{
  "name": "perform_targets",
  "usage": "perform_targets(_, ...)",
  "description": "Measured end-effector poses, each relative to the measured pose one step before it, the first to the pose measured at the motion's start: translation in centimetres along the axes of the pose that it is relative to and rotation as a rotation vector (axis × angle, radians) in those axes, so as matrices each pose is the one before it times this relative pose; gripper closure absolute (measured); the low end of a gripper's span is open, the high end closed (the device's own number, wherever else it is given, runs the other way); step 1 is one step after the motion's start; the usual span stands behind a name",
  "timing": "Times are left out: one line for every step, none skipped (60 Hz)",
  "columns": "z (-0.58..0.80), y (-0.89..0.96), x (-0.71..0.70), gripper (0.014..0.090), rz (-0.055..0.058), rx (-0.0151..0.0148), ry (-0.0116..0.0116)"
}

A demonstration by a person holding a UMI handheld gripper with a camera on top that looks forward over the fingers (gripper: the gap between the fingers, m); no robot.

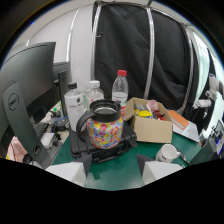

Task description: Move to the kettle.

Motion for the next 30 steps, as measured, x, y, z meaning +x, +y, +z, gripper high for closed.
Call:
perform_targets(0.273,-0.101,-0.279,0.0191,-0.0005,-0.0001,0.00028)
perform_targets(0.294,-0.107,-0.26,0.0191,-0.0005,0.00044,0.00037)
perform_targets(0.309,-0.118,-0.245,0.019,0.0004,0.00083,0.00027)
perform_targets(0.382,-0.102,-0.223,0.0188,0.001,0.00066,0.00107)
perform_targets(0.294,-0.078,-0.17,0.019,0.0017,0.00042,0.00176)
perform_targets(0.317,-0.037,-0.189,0.019,0.0016,0.00038,0.00356)
perform_targets(0.272,-0.005,-0.096,0.019,0.0005,0.0003,0.00216)
perform_targets(0.306,-0.023,-0.105,0.0192,-0.0005,0.00049,0.00268)
perform_targets(0.294,-0.033,-0.087,0.0193,0.0002,0.00119,0.00358)
perform_targets(0.265,-0.03,-0.057,0.0191,0.0011,0.00078,0.00427)
perform_targets(0.258,-0.012,-0.051,0.0191,0.0012,0.00014,0.00412)
perform_targets(0.264,-0.001,-0.04,0.0192,0.0008,-0.00059,0.00375)
perform_targets(0.264,0.0,-0.031,0.0192,0.0006,-0.00043,0.00259)
perform_targets(0.233,0.002,-0.049,0.019,0.0008,-0.00021,0.00203)
perform_targets(0.216,-0.007,-0.056,0.0191,0.001,-0.0005,0.00141)
perform_targets(0.19,0.002,-0.062,0.0189,0.0017,0.00047,0.00072)
perform_targets(0.193,0.014,-0.065,0.019,0.0016,-0.00073,0.0001)
perform_targets(0.126,0.033,-0.035,0.0191,0.0023,-0.00083,0.00124)
perform_targets(0.086,0.035,-0.003,0.0191,0.0024,-0.00086,0.00176)
perform_targets(0.07,0.026,-0.005,0.019,0.0027,-0.00056,0.00128)
perform_targets(0.079,0.029,-0.027,0.019,0.0019,-0.0004,-0.00049)
perform_targets(0.044,0.032,-0.05,0.0191,0.0017,0.00013,-0.00188)
perform_targets(0.038,0.022,-0.072,0.0191,0.0009,0.00005,-0.00274)
perform_targets(0.048,0.044,-0.078,0.0189,0.0016,0.0002,-0.00203)
perform_targets(0.032,0.023,-0.097,0.0189,0.0007,-0.00101,-0.00154)
perform_targets(0.055,0.038,-0.031,0.0189,-0.0007,-0.00055,-0.00213)
perform_targets(0.042,0.049,-0.074,0.0189,-0.0013,-0.00162,-0.00364)
perform_targets(0.023,0.053,-0.076,0.0189,-0.0014,-0.00199,-0.00405)
perform_targets(0.021,0.065,-0.085,0.0188,-0.0004,-0.00245,-0.00344)
perform_targets(0.004,0.062,-0.06,0.0189,0.0009,-0.00249,-0.00133)
